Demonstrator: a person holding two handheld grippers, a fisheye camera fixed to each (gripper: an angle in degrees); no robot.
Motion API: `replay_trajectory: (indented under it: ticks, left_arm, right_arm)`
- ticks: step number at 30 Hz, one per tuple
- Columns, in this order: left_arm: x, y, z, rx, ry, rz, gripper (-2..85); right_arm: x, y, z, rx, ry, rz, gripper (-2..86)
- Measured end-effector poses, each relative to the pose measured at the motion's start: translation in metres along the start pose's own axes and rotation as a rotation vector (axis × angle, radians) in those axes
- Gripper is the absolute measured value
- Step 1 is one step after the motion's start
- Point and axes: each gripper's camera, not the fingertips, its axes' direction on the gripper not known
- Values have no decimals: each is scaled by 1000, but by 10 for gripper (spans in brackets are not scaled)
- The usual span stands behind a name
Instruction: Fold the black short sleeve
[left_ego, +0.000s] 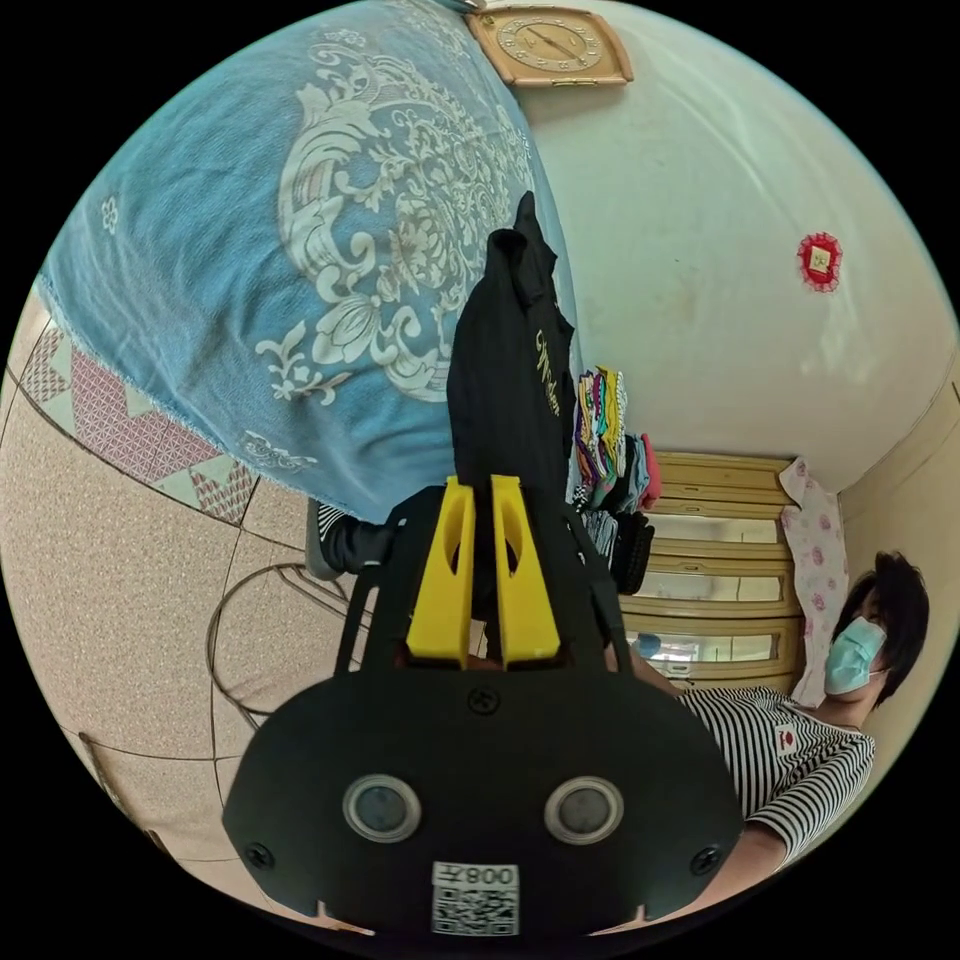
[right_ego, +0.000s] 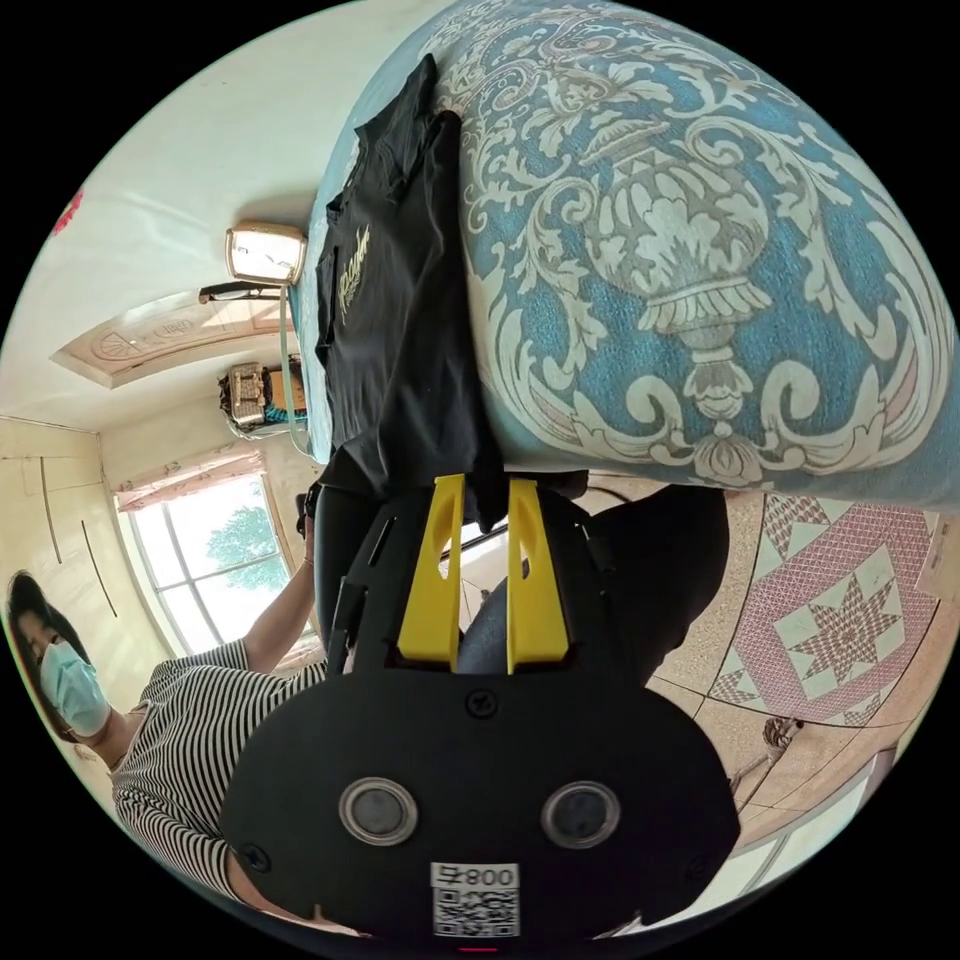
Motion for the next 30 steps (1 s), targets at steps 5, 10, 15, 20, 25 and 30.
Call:
replay_trajectory:
  ticks: [5,10,15,20,25,30]
  left_arm:
    - [37,11,-23,16,80,69,27]
    - [84,15,-55,63,201,177,16]
    - [96,13,-75,104,250,183,12]
    - [60,16,-74,129,247,65,11]
    - [34,24,-67,114,204,-33,11]
    - [23,20,-62,88,168,-103,11]
  right_arm:
    - [2,17,-9,10,-47,-63,15]
    - [-9,43,-45,98,-254,-177,8]
    - [-18,58,-79,163,-330,-249,5]
    - [-3,58,-80,155,-357,-211,5]
    - [21,55,-56,89,-345,-122,5]
    - [44,50,-41,78,-371,-32,5]
